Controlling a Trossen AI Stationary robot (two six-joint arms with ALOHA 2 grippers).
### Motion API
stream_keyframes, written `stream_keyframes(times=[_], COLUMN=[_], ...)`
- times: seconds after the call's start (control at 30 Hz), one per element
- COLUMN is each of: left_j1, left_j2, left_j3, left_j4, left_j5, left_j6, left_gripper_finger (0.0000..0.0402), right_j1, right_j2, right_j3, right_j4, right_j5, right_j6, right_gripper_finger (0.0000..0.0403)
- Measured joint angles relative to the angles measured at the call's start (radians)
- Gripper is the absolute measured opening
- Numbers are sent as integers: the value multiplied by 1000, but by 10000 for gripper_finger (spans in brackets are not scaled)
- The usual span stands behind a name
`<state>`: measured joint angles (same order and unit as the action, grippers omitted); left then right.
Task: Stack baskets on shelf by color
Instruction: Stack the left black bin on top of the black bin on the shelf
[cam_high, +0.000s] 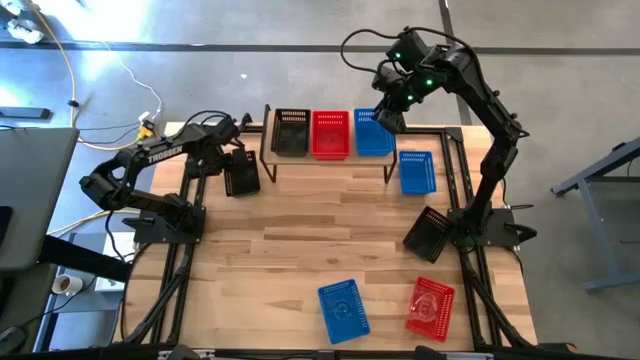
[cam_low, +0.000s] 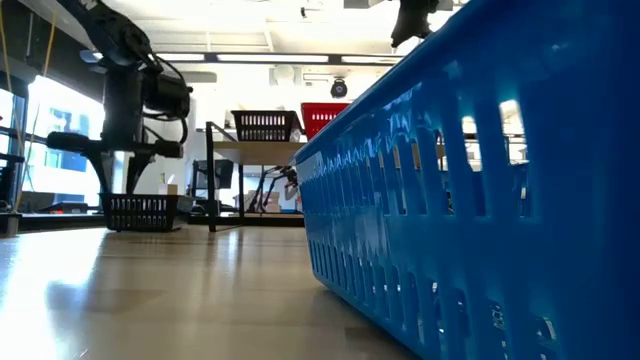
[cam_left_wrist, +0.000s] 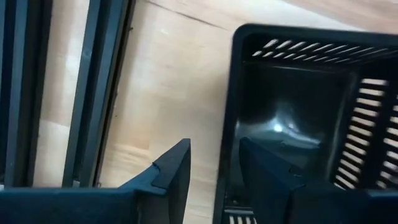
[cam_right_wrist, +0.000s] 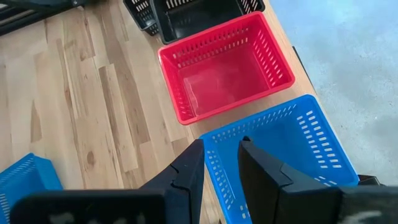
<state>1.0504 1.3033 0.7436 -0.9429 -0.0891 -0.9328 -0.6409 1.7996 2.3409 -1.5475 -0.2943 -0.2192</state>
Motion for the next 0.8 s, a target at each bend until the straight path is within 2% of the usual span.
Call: stream_keyframes(times=[0.3, 0.43, 0.63, 0.8], left_j1=[0, 0, 0, 0], left_j2=[0, 0, 0, -27], left_j3=[-82, -90, -90, -90], left_j4=[100, 109, 131, 142], left_j5=[30, 28, -2, -5], left_j6=[-7, 7, 43, 66], left_gripper_finger=[120, 88, 11, 10], right_j1=[0, 0, 0, 0], right_j2=[0, 0, 0, 0], right_j3=[0, 0, 0, 0], right_j4=[1, 4, 4, 4], right_j5=[0, 0, 0, 0], right_j6=[23, 43, 90, 91], right_gripper_finger=[85, 85, 85, 85])
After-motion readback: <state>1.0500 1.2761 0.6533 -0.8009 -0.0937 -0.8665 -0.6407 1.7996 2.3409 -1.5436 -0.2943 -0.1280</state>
